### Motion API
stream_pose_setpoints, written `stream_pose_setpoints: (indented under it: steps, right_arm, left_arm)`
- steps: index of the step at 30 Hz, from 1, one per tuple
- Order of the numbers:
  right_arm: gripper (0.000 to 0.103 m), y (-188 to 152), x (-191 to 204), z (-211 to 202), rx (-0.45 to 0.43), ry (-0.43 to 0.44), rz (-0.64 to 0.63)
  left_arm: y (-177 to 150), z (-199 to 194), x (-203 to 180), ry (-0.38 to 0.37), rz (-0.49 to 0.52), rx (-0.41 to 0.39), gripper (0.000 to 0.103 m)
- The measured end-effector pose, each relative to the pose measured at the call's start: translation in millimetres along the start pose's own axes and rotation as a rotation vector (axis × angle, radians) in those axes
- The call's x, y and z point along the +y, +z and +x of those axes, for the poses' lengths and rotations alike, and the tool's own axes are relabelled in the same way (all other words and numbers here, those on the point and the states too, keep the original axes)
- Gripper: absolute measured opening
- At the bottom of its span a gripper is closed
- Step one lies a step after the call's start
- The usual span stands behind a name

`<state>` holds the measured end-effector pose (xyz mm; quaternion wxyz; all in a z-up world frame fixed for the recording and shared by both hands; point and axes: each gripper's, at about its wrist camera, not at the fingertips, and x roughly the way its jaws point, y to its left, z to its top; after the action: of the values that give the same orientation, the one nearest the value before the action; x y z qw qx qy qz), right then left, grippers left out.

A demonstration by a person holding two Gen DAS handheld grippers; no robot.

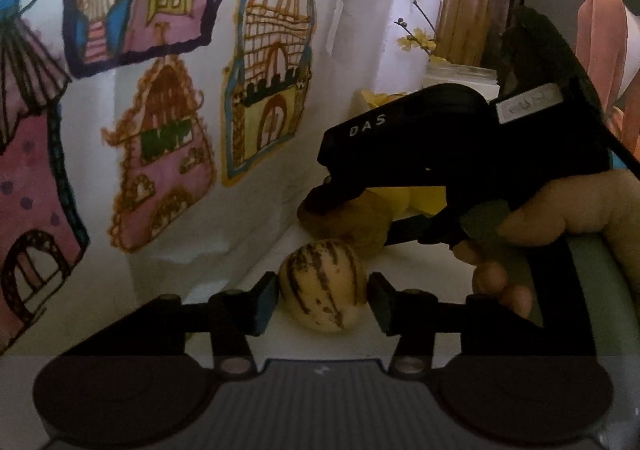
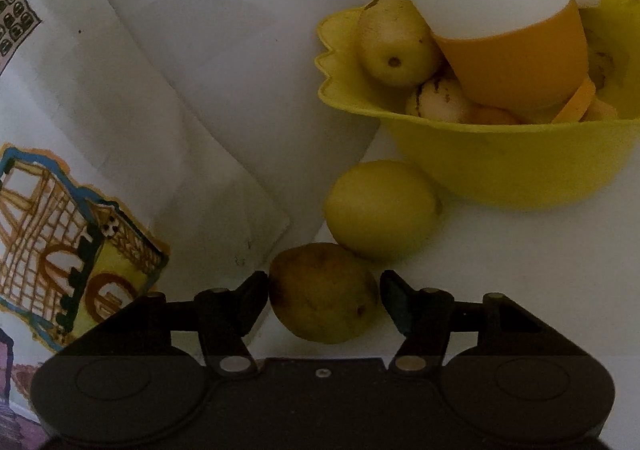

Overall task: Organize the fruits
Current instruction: 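Close left gripper on striped pepino while right gripper closes on brown pear, then carry pepino in left tool and pear in right tool over the metal tray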

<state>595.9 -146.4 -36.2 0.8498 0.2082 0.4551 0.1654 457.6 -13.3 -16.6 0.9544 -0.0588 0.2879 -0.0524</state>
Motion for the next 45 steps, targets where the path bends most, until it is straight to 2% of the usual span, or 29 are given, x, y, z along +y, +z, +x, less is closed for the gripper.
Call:
stream_pose_setpoints:
  steps: [9, 22, 39, 45]
  right_arm:
    - [0.058, -4, -4, 5, -0.014, 0.035, -0.003]
    - [0.058, -32, -20, -23, 0.002, 0.059, -0.043]
    - [0.058, -92, -26, -65, 0.025, 0.106, -0.067]
    - [0.058, -119, -20, -94, 0.02, 0.143, -0.087]
  left_arm:
    - [-3, -11, 1, 0.002, -0.01, 0.012, 0.053]
    - [-12, -42, 4, -0.001, -0.002, 0.059, 0.052]
    - [-47, -112, 10, -0.008, -0.008, 0.09, 0.052]
    - [-55, -130, 6, -0.01, -0.007, 0.101, 0.052]
